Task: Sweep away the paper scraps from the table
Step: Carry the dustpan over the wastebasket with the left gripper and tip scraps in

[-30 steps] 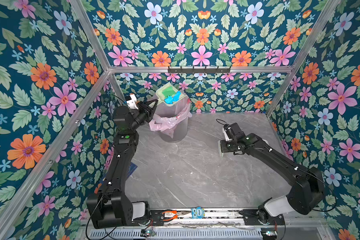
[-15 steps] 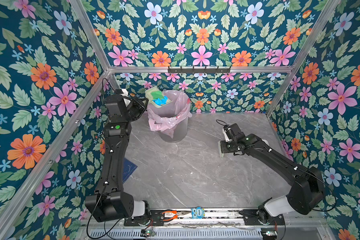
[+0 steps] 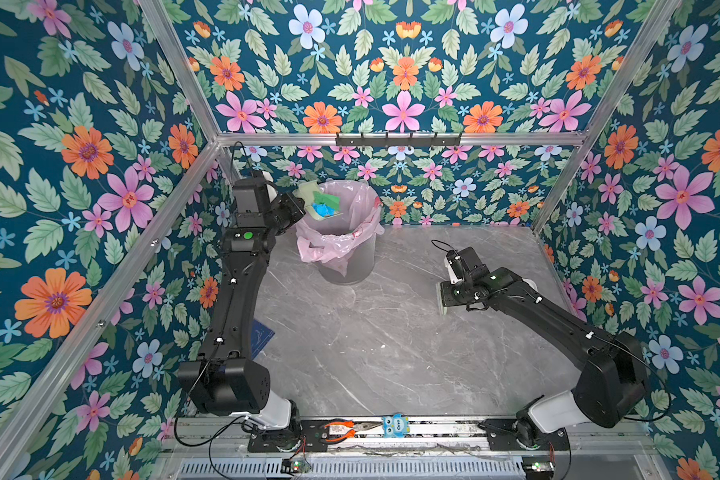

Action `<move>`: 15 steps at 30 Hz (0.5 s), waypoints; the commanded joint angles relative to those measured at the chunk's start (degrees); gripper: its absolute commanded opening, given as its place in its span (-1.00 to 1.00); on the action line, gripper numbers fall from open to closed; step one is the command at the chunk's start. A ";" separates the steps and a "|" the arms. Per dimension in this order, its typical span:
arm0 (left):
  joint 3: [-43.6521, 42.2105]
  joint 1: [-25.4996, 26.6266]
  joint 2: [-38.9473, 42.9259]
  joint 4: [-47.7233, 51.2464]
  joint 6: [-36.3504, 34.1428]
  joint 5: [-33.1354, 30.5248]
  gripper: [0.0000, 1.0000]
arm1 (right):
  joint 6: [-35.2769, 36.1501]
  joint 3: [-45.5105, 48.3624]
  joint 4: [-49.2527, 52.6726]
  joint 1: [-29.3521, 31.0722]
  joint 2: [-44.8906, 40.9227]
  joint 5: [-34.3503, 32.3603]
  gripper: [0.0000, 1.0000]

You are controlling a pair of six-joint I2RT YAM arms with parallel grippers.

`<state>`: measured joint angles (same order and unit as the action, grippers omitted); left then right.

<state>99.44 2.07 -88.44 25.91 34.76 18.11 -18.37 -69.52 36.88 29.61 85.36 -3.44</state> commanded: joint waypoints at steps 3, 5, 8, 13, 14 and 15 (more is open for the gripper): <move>7.85 4.70 -4.98 10.03 -9.62 -12.62 -1.00 | 0.09 0.08 -0.67 0.04 0.07 -0.42 -1.00; 11.93 7.11 -7.50 13.69 -12.07 -17.31 -1.00 | 0.09 0.26 -0.86 0.04 0.07 -0.33 -1.00; 17.89 11.71 -11.01 18.65 -16.28 -26.75 -1.00 | -0.09 0.50 -0.94 0.01 0.16 -0.25 -1.00; 22.57 16.01 -14.38 22.16 -20.68 -36.35 -1.00 | -0.17 0.97 -1.44 -0.03 -0.11 -0.25 -1.00; 23.63 16.92 -15.06 23.87 -21.71 -38.64 -1.00 | -0.17 0.88 -1.30 0.01 -0.03 -0.23 -1.00; 24.40 17.75 -15.62 24.79 -22.66 -40.59 -1.00 | -0.17 0.87 -1.29 0.01 -0.02 -0.16 -1.00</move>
<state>122.19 18.31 -103.20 46.02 16.88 -12.93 -18.39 -68.51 36.62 29.61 85.38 -3.42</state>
